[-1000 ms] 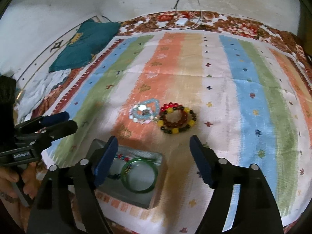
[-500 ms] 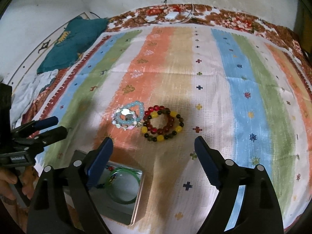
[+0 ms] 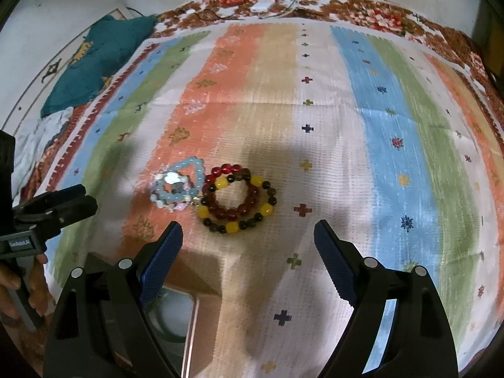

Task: Organize jewelry
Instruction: 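Move both open grippers back to the remaining bracelets, then close the right gripper on the yellow-black beaded bracelet while the left grips the white-pink beaded bracelet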

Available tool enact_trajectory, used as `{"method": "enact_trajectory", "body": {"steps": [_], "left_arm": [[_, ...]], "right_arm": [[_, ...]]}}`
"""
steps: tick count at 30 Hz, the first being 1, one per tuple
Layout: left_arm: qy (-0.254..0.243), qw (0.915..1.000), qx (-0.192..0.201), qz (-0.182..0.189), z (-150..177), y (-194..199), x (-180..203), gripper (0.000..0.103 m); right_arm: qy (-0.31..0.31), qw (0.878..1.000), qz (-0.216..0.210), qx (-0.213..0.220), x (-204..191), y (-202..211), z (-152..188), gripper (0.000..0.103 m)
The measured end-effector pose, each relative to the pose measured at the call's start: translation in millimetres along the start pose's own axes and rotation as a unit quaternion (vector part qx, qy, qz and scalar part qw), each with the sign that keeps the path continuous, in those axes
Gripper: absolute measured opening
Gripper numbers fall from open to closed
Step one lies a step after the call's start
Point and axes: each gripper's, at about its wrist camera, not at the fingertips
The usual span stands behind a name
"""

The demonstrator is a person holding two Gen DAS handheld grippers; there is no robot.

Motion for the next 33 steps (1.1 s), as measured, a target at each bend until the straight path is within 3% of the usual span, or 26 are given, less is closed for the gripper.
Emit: {"method": "enact_trajectory", "body": {"steps": [13,20,24,33], "left_arm": [[-0.02,0.9996,-0.021,0.002,-13,-23,1,0.086],[-0.031,0.9992,-0.026,-0.003,-18,-32,1,0.076],[-0.037,0.9988,-0.033,-0.006,-20,-38,2,0.062],[-0.048,0.9978,-0.044,-0.015,-24,-49,4,0.056]], "right_arm": [[0.0,1.0,0.009,-0.024,8,-21,-15,0.086],[-0.003,0.999,0.017,-0.032,12,-29,-20,0.086],[-0.004,0.999,0.023,-0.039,15,-36,-22,0.086],[-0.011,0.998,0.036,-0.043,20,-46,-29,0.086]]}}
Point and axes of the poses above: each gripper's, at about its wrist camera, not at the fingertips, and y roughly against the way its jaws point, x to its right, z to its underside, and after that the axes turned 9 degrees about -x, right-handed
